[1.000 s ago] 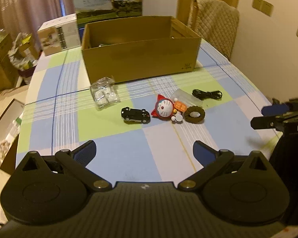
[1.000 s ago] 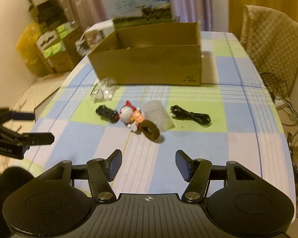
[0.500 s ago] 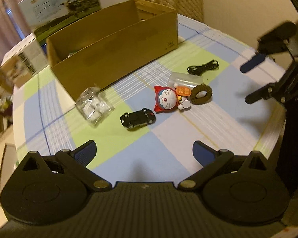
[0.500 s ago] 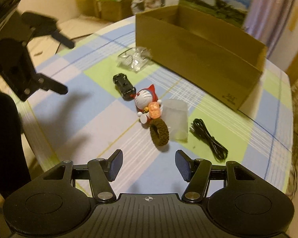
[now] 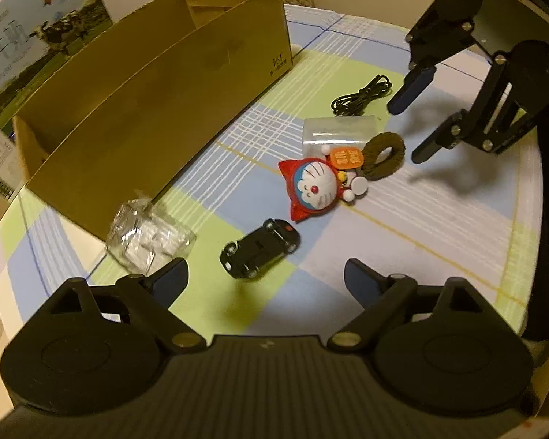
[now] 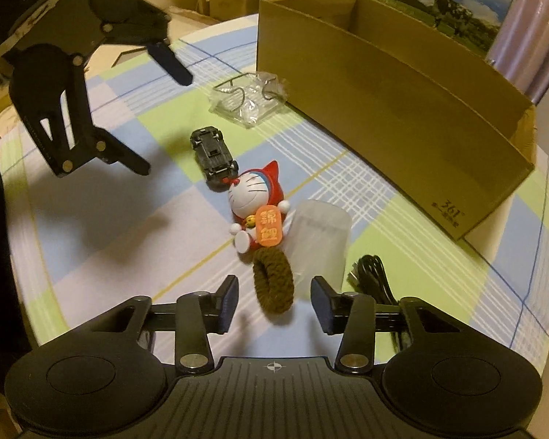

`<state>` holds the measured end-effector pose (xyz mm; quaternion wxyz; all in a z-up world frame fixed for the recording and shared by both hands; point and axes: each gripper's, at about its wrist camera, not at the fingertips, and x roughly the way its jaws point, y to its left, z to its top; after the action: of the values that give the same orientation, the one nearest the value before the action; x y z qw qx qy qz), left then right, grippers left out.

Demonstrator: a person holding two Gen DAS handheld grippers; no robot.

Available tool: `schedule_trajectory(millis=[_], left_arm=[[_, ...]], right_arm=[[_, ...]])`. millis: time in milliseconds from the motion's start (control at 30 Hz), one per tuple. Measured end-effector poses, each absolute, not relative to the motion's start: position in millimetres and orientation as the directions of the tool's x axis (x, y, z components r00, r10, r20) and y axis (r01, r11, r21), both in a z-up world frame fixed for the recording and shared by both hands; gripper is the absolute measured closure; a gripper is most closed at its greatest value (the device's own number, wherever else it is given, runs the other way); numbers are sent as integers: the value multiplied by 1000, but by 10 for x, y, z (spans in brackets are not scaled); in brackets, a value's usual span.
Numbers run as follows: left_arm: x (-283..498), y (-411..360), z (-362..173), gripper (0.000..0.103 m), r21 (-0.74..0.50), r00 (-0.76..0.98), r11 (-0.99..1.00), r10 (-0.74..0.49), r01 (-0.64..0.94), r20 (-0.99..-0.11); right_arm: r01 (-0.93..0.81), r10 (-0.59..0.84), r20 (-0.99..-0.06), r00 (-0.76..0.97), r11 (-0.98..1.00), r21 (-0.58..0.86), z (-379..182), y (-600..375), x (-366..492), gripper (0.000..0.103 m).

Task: Organize objects
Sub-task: 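Grasp the black toy car with the left tool while the right tool grasps the brown hair tie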

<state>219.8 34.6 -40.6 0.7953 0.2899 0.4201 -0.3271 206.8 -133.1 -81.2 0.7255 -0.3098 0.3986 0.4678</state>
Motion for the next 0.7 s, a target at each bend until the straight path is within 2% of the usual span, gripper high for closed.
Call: schedule_trajectory(millis=[100,200,267,367,600,700], left_arm=[[2309,330,-475,17,198,430,594,-277,779,-859],[2422,309,-539,30,198,412,564,-282,802,-866],[2484,288,-591,30,201,403,542,-284,816,-870],[2545,247,-659,30,195,376,501,-292,844,-879],[2589,151,-777,33,165,304,408,-303,898,-903],[2612,152,-834,43,159,287,397,-288,904,-914]], right_arm=[[-931,433,-867,246,353,-88,-872,-1296,2077,67],[-934,433,-862,264,337,-116,-896,-1269,2059,71],[-937,417,-867,274,318,-143,-932,-1245,2039,83],[-941,398,-869,292,281,-188,-986,-1227,1993,91],[-928,397,-870,291,337,-157,-976,-1252,2056,93],[-921,398,-870,292,362,-144,-941,-1260,2087,93]])
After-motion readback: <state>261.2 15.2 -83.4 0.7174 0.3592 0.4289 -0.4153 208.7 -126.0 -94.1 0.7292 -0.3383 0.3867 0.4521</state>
